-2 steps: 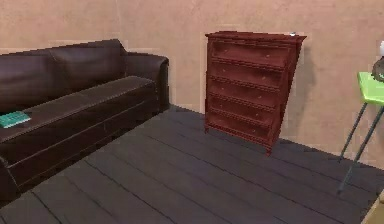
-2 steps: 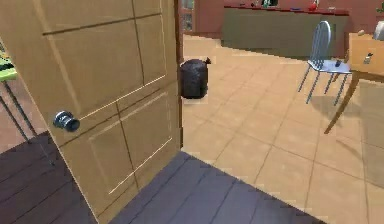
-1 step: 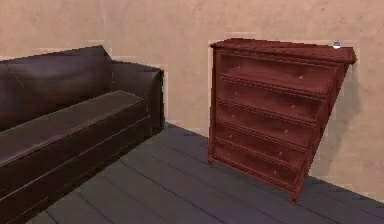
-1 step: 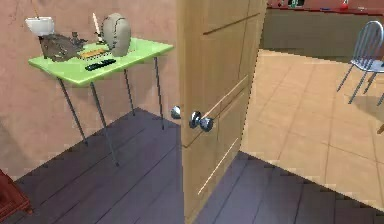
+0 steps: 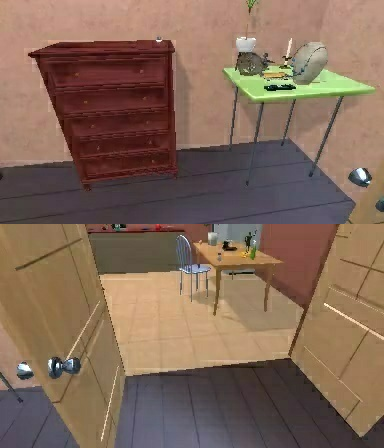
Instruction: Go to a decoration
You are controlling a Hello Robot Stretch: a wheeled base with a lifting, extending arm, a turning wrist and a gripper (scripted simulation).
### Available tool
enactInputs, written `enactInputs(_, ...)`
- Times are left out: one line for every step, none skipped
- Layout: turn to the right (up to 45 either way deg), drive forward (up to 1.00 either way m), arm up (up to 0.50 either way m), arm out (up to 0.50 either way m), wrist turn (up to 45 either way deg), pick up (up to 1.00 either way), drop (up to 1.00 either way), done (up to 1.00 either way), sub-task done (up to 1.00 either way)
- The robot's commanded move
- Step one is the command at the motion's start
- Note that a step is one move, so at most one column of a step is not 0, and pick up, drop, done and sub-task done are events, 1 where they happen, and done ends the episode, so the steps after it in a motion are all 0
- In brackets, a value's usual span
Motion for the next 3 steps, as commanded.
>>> enactInputs(0.0, 0.75, 0.0, 0.0, 0.0, 0.0, 0.0, 0.0, 0.0)
enactInputs(33.0, 0.0, 0.0, 0.0, 0.0, 0.0, 0.0, 0.0, 0.0)
enactInputs(0.0, 0.0, 0.0, 0.0, 0.0, 0.0, 0.0, 1.0, 0.0)
